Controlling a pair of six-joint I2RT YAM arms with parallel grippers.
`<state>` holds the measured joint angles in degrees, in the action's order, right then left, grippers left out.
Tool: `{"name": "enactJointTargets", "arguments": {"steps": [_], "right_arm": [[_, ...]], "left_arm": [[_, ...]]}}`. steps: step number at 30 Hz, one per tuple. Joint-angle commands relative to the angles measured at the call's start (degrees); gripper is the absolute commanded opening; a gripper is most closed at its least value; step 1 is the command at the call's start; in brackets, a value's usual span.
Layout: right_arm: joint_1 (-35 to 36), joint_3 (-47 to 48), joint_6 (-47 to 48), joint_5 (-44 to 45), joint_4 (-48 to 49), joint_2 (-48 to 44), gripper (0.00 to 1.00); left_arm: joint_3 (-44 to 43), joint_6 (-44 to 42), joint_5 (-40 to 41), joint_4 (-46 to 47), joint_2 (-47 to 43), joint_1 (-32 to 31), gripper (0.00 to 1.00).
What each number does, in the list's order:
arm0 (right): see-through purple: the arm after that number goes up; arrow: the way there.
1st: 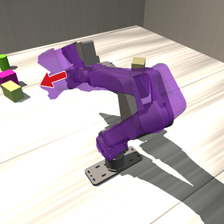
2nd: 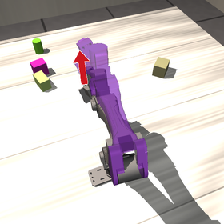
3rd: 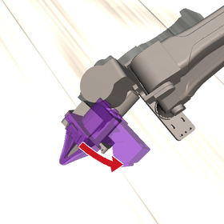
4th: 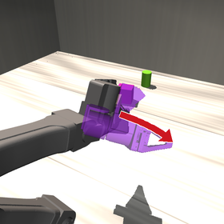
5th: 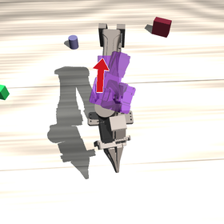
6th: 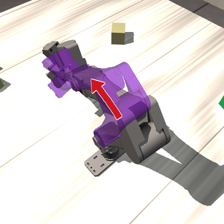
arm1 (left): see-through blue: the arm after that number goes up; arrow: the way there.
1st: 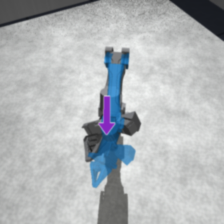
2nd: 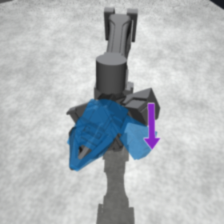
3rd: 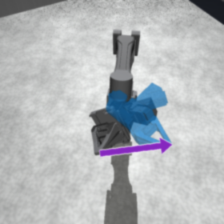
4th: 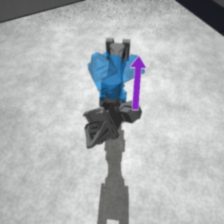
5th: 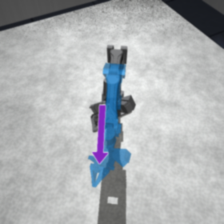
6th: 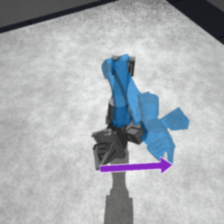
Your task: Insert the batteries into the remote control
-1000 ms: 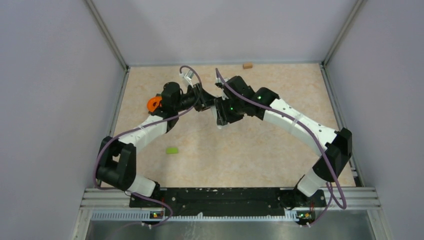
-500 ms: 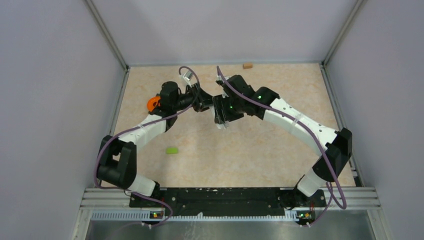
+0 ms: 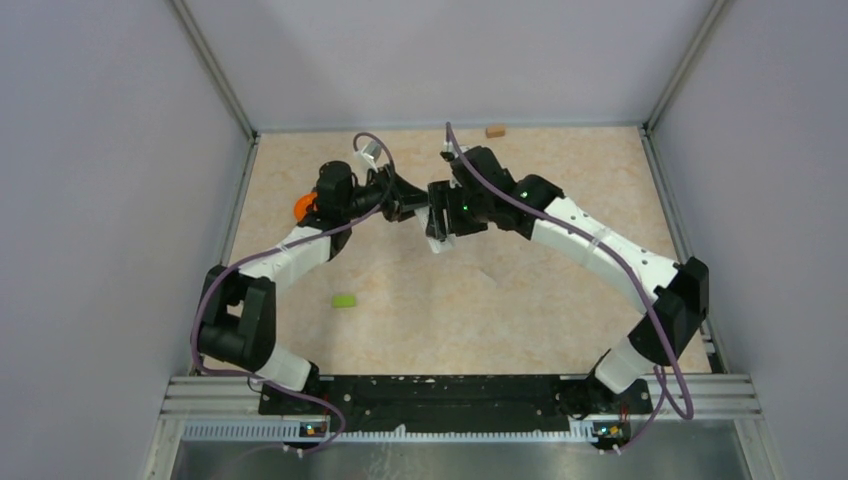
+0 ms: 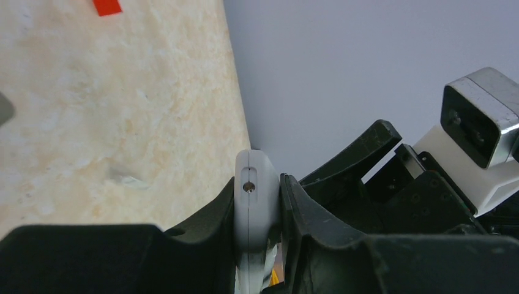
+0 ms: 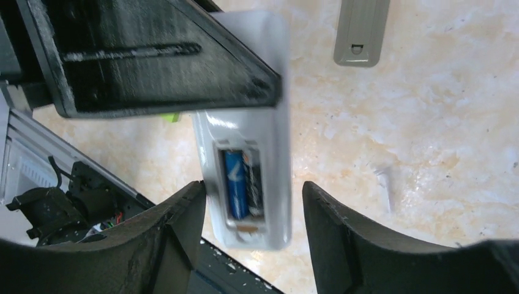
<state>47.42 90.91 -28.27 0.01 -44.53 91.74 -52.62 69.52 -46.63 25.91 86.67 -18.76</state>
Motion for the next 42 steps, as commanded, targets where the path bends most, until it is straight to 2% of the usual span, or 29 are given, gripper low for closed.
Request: {"name": "enactJointTargets", "arguments": {"steps": [1, 5, 7, 9, 12, 16, 18, 20, 23, 29, 42], "right_arm": [[-3.18, -5.5, -4.32, 1.1, 7.05, -7.0, 0.61], [-7.25, -16.26, -5.68, 0.97, 10.14, -13.47, 0.62], [-7.97, -20.88, -4.79, 5.32, 9.33, -14.86, 0.61], [-8.75, -24.19, -4.97, 8.21, 7.86, -14.66, 0.61], [-11.01, -27.12, -6.71, 7.91, 7.16, -11.66, 0.59], [-12.61, -27.44, -8.93, 8.05, 7.43, -6.23, 0.52], [-12.22, -27.4, -8.14, 6.48, 9.61, -3.82, 0.43], [-10.95, -27.9, -4.95, 4.85, 13.72, -1.94, 0.33], [-8.99, -28.25, 4.33, 3.18, 16.61, 0.08, 0.27], [-7.73, -25.94, 15.99, 3.37, 13.93, 5.43, 0.27], [-7.25, -24.17, 22.36, 2.55, 12.9, 10.13, 0.27]], "left_arm": [[0.64, -6.41, 3.38, -4.29, -0.56, 3.32, 0.0], [1.59, -11.19, 6.73, -8.63, -2.66, 5.38, 0.0], [2.54, -12.47, 8.26, -9.34, -3.99, 5.85, 0.0], [3.58, -12.93, 9.49, -8.97, -5.32, 6.08, 0.0], [4.89, -13.61, 11.9, -8.78, -7.33, 6.18, 0.0], [5.48, -14.95, 14.01, -9.61, -9.72, 6.41, 0.0], [5.5, -15.74, 14.31, -10.32, -10.57, 6.54, 0.0], [5.65, -16.37, 14.34, -10.87, -11.1, 6.67, 0.0], [5.89, -16.56, 14.05, -11.52, -12.09, 7.49, 0.0], [7.01, -16.49, 13.68, -12.01, -14.19, 9.58, 0.0], [7.46, -15.34, 12.76, -11.35, -15.12, 12.25, 0.0]]}}
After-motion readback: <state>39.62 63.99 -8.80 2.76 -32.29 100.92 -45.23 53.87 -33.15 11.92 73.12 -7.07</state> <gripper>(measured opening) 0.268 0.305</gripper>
